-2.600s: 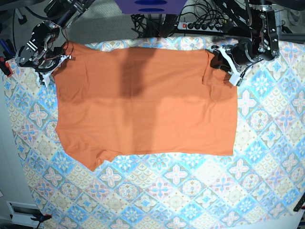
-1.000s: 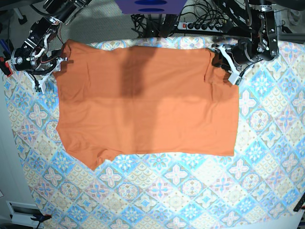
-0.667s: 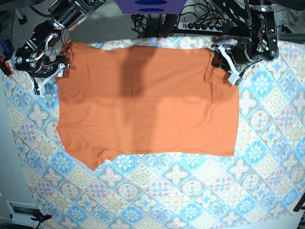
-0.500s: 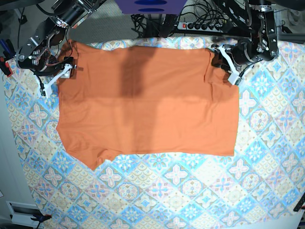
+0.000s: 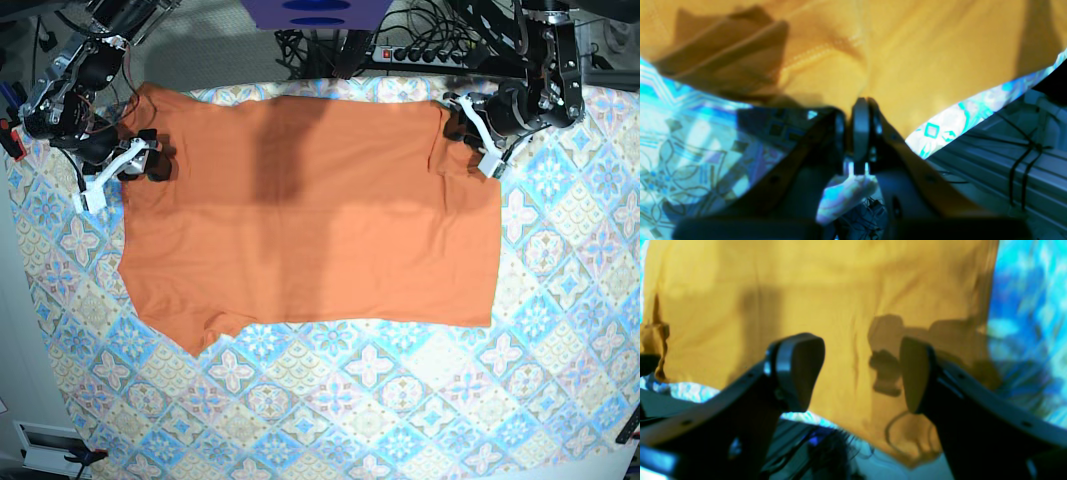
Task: Fold the T-shirt properly
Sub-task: 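Close both grippers on the shirt's shoulder edges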
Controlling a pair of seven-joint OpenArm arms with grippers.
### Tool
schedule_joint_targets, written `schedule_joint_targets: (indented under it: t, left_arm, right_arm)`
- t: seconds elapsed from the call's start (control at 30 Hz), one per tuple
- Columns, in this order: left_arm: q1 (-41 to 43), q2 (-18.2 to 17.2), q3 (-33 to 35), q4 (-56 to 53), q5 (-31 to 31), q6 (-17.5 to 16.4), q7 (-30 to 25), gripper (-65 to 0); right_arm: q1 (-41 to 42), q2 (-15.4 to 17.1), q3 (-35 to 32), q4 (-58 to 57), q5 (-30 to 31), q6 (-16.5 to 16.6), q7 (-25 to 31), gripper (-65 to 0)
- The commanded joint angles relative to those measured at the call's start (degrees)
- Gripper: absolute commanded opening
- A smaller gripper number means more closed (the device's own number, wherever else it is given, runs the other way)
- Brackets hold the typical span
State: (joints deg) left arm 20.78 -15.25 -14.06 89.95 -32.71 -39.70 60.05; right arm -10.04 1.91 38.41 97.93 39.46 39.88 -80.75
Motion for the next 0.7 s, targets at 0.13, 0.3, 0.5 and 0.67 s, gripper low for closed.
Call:
schedule_joint_targets:
  t: [0.13,0.3,0.5,0.67]
  left_arm:
    - [-0.25,-0.71,-0.22,0.82,-0.48,-0.30,-0.40,-61.9]
    - [-0.25,-0.80,-0.22,0.82,-0.48,-0.30,-0.40,-61.9]
    - [-0.25,-0.71,-0.22,0.82,-0.48,-0.30,-0.40,-61.9]
    - [-0.25,-0.71,-0.22,0.82,-0.48,-0.30,-0.40,-61.9]
  right_arm:
    - [-1.52,1.12,4.00,-5.05,0.58,0.12,0.75,-26.0]
    - [-1.78,3.41,6.64,-7.60,-4.08,0.12,0.75,-26.0]
    - [-2.40,3.41,7.17,-10.41,-5.75,0.12,0.75,-26.0]
    - [-2.04,3.41,6.99,-15.16,-11.11,0.12,0.75,-26.0]
